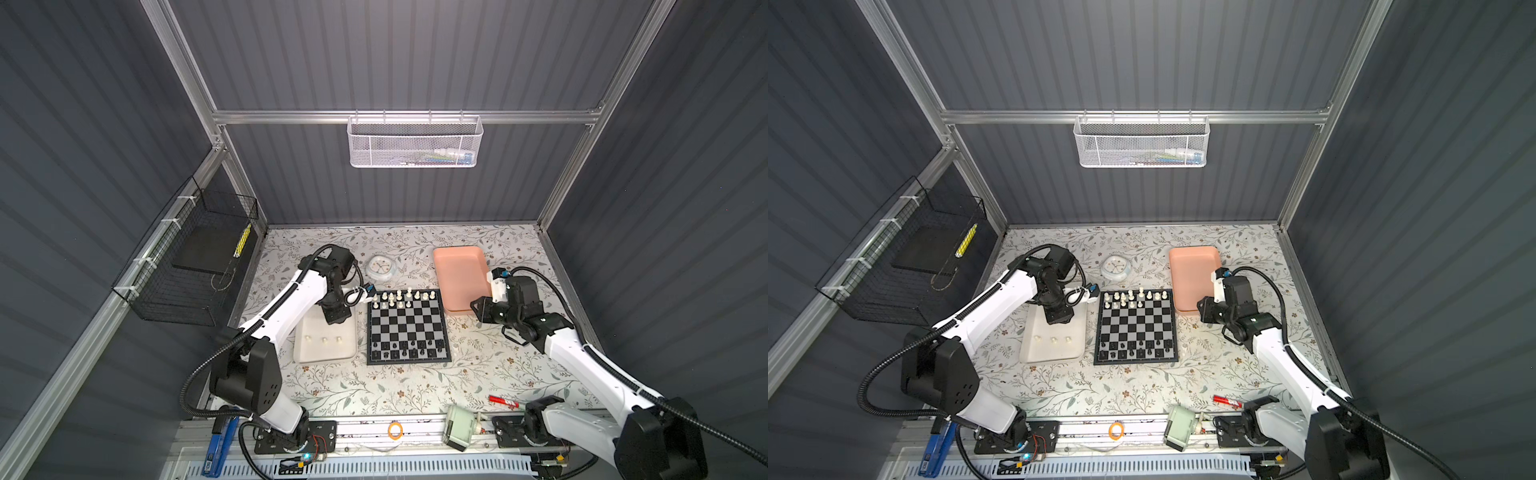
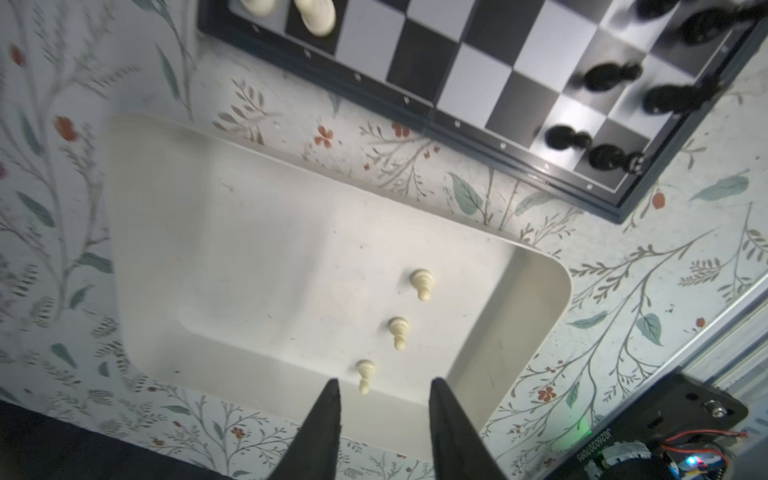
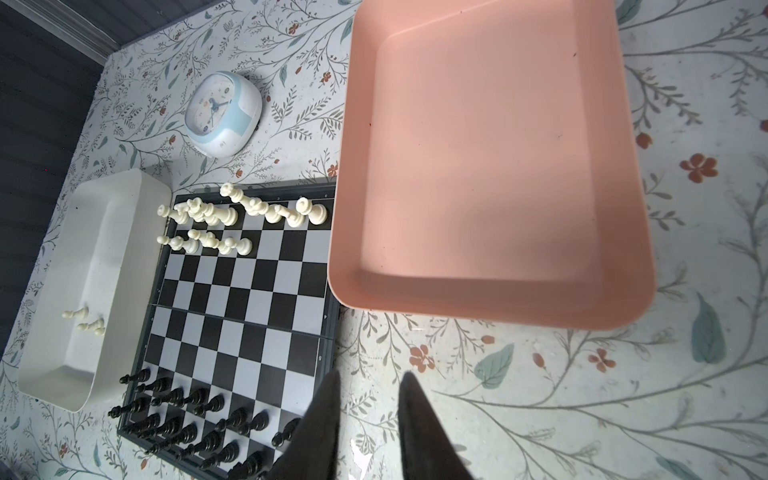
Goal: Set up the chess pieces on the board
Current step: 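Raise the open left gripper and move it back over the white tray, then lower the open left gripper onto a white pawn in the tray and close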
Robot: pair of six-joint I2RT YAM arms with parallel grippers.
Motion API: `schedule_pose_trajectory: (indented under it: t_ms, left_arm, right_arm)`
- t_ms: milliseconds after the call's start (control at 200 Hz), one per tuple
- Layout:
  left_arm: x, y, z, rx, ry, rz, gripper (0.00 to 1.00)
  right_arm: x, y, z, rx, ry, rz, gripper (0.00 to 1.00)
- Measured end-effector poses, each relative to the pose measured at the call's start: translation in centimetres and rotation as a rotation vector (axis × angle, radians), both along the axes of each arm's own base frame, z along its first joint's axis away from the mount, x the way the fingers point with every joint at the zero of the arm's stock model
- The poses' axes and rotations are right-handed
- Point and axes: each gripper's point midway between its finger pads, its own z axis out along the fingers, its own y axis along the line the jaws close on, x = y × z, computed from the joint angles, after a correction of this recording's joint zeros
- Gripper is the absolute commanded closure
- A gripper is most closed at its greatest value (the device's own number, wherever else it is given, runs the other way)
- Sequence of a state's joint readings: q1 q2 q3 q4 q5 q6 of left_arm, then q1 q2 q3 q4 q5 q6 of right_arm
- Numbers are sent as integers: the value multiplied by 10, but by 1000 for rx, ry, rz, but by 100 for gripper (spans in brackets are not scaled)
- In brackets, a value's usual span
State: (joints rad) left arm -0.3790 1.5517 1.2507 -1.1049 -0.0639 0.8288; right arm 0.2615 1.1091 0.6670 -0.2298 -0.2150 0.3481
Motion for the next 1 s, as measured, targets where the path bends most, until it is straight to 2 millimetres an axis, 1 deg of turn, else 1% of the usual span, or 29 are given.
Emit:
schedule_pose_trajectory:
  t_ms: [130,215,295,365,605,765,1001]
  left_arm:
    - [-17,14,-27,4,59,38,66]
    - [-24,16,-40,-4,80,47,67]
    - [-27,15,-48,-14,86,51,68]
    - [-28,14,-51,-27,89,56,69]
    - [-22,9,-53,-56,65,65,69]
    - [-20,6,-55,-70,56,68,69]
    - [-26,8,-67,-63,74,71,70]
  right_arm:
    - [3,2,-4,2,14,6,72]
    - [4,3,-7,0,25,7,72]
    - [4,3,-6,1,23,8,72]
    - [5,3,-5,2,18,8,72]
    - [6,3,-5,2,19,8,72]
    - [7,4,-10,-1,30,8,73]
    - [7,4,-12,0,37,10,73]
